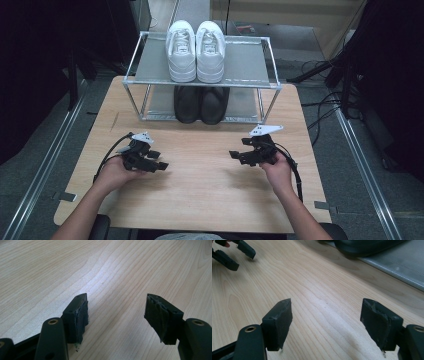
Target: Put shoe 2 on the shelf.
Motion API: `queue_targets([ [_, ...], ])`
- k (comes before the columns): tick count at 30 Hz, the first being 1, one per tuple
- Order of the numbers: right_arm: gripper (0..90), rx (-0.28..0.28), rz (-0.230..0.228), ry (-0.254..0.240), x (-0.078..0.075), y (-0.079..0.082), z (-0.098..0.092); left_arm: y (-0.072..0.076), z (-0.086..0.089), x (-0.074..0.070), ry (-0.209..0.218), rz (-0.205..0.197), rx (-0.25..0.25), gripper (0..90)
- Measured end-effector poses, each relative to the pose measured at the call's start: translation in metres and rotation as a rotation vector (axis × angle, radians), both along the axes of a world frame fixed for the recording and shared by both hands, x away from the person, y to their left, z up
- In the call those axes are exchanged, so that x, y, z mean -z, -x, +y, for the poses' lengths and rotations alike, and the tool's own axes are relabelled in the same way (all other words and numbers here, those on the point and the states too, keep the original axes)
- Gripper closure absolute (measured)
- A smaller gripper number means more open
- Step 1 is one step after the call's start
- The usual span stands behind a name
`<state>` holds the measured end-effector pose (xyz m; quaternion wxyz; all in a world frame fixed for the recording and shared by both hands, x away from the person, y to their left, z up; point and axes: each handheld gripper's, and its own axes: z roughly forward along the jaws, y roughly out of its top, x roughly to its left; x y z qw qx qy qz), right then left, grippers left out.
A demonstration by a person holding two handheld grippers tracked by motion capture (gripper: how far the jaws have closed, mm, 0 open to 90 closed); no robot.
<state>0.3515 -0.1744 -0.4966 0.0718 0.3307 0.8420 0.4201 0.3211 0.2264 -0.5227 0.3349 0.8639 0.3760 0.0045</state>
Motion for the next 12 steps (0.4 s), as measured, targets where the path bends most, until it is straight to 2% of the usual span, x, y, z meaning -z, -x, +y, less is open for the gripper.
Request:
queue_targets([
  [12, 26.7, -0.008, 0.01, 0.036, 0.0031, 0.0002, 0.0043, -0.0006, -0.0034, 0.0049, -0.023, 0.026, 0.006, 34.1],
])
